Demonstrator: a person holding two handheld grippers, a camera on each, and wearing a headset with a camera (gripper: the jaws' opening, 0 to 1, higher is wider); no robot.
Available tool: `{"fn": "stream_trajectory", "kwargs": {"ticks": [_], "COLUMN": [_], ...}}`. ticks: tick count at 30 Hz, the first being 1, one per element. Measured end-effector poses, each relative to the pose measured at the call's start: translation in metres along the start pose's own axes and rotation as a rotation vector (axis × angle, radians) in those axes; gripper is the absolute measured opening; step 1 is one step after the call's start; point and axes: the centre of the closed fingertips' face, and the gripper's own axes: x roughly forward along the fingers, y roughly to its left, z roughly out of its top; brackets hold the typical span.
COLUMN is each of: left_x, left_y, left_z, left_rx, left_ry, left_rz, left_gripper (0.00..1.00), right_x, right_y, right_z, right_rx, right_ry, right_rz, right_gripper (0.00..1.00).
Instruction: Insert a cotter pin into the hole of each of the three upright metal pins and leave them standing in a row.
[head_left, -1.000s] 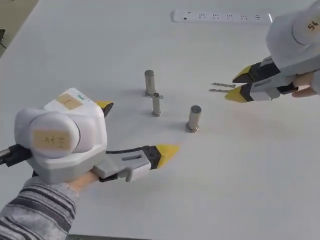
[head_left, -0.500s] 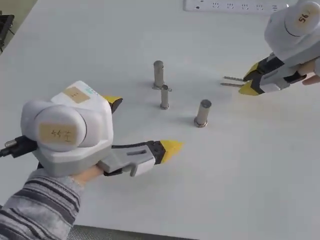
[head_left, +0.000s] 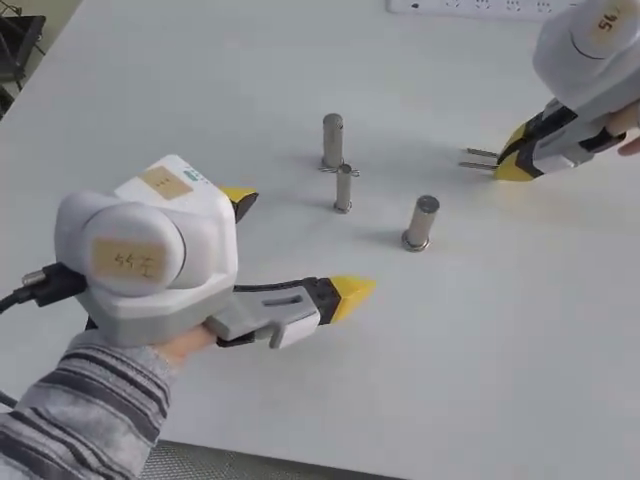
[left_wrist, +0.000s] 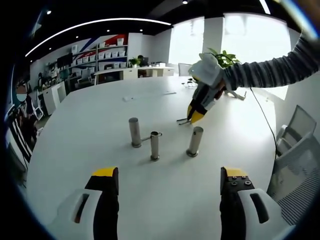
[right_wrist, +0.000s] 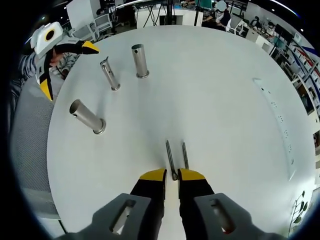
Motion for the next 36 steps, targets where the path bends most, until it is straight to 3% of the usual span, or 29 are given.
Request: {"fn": "stream_trajectory", "kwargs": {"ticks": [8, 13, 17, 27, 36], "left_x": [0.0, -0.001, -0.002, -0.003, -0.005], "left_y": [0.0, 0.0, 0.001, -0.004, -0.002], "left_z": [-0.001, -0.002, -0.001, 0.004, 0.015], "left_rx": [0.003, -0.004, -0.01, 0.02, 0.023], "left_ry": [0.004, 0.007, 0.006, 0.014, 0.003], "left_rz": [0.001, -0.001, -0.002, -0.016, -0.023], "left_gripper": [0.81, 0.8, 0.79, 0.76, 0.73], "right_x": [0.001, 0.001, 0.001, -0.006, -0.022], "right_y": [0.001, 0.001, 0.004, 0.001, 0.017], "right_z": [0.0, -0.001, 0.003, 0.008, 0.016], "right_rx": [-0.067, -0.088, -0.041, -0.032, -0.053], "right_ry": [0.033, 0.027, -0.027, -0.126, -0.162], "right_rz": [-0.018, -0.027, -0.021, -0.114, -0.155], "right_gripper": [0.0, 0.0, 0.0, 0.0, 0.0]}}
